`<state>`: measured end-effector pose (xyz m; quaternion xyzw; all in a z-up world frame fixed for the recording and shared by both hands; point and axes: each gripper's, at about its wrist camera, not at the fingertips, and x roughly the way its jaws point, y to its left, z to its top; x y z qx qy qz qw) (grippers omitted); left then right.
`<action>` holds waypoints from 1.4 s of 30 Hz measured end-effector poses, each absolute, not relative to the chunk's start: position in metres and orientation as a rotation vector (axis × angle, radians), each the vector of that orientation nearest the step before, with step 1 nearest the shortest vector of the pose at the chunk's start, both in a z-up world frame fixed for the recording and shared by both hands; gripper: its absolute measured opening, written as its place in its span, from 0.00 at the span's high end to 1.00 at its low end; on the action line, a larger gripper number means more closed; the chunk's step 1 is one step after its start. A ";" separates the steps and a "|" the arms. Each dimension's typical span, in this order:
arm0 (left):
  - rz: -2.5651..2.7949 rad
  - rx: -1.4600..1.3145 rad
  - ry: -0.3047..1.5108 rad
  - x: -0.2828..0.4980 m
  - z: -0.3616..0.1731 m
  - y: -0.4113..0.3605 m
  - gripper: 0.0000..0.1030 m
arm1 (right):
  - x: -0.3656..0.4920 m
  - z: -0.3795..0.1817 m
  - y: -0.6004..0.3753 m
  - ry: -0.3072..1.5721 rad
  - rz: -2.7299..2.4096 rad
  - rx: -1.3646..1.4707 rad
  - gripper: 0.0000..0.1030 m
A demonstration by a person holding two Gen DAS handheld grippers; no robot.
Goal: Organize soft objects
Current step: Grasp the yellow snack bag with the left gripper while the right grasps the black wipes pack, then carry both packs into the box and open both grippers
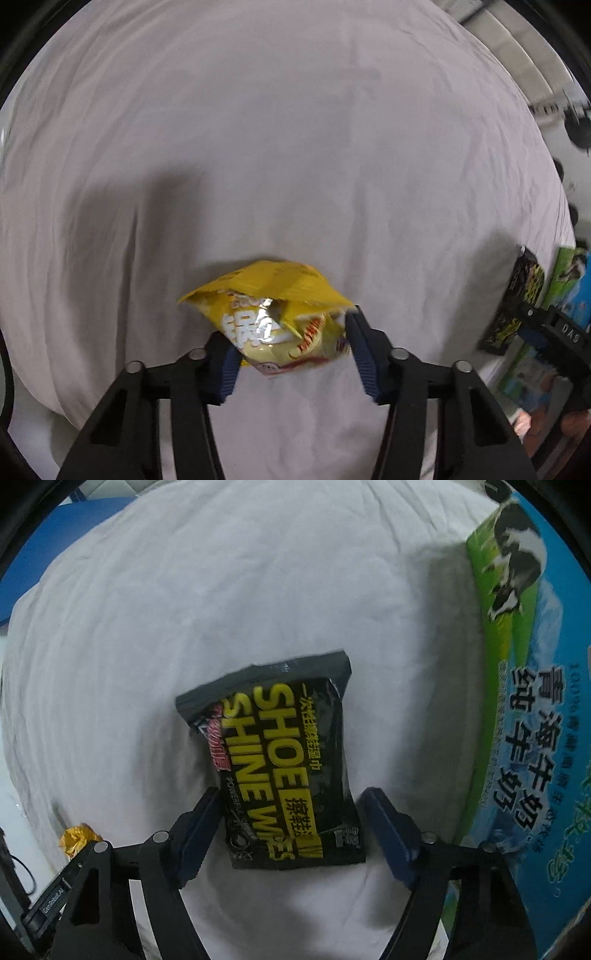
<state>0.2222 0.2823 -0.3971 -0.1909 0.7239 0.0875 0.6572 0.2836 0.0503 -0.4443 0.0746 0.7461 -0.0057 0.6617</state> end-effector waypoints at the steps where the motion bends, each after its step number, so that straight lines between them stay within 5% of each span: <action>1: 0.189 -0.406 1.637 0.226 -0.396 0.278 0.61 | 0.284 -0.444 0.051 1.684 -0.014 0.159 0.29; 20: 0.160 -0.254 1.539 0.239 -0.348 0.242 0.65 | 0.261 -0.424 0.107 1.637 0.050 -0.032 0.49; 42: -0.073 -0.167 1.204 0.212 -0.157 0.147 0.65 | 0.188 -0.227 0.031 1.352 0.239 0.113 0.49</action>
